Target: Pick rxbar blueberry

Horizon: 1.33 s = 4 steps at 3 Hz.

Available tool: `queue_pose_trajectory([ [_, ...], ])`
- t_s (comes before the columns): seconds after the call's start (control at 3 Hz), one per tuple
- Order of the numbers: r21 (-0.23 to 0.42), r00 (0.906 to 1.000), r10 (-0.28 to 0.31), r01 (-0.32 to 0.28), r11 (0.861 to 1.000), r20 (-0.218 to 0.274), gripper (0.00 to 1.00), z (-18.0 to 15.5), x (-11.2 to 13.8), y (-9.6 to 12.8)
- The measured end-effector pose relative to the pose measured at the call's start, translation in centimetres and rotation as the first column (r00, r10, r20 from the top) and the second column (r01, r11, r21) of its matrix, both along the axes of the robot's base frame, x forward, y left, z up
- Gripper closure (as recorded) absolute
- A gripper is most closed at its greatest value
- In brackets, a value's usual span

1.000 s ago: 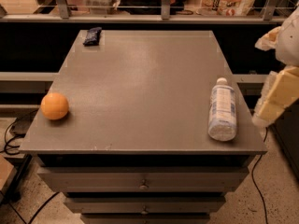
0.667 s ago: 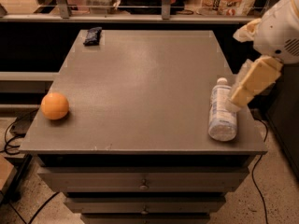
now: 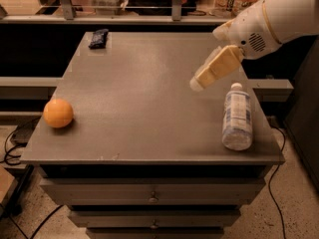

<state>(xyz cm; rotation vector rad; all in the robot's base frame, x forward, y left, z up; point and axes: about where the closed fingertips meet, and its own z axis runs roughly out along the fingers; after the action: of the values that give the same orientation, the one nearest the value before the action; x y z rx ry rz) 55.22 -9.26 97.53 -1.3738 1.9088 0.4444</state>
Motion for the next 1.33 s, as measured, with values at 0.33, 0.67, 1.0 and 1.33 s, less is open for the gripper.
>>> queue_pose_trajectory([
  [0.33,0.000,1.0000,0.000,0.000,1.000,0.000,0.00,0.0,0.0,0.0],
  [0.67,0.023,0.9995,-0.028,0.027,0.999,0.012,0.00,-0.7,1.2,1.6],
  [1.0,0.054,0.9995,-0.026,0.025,0.998,0.018,0.00,-1.8,3.4,4.0],
  [1.33,0.089,0.9997,-0.008,0.006,0.996,0.022,0.00,-3.5,6.5,7.4],
])
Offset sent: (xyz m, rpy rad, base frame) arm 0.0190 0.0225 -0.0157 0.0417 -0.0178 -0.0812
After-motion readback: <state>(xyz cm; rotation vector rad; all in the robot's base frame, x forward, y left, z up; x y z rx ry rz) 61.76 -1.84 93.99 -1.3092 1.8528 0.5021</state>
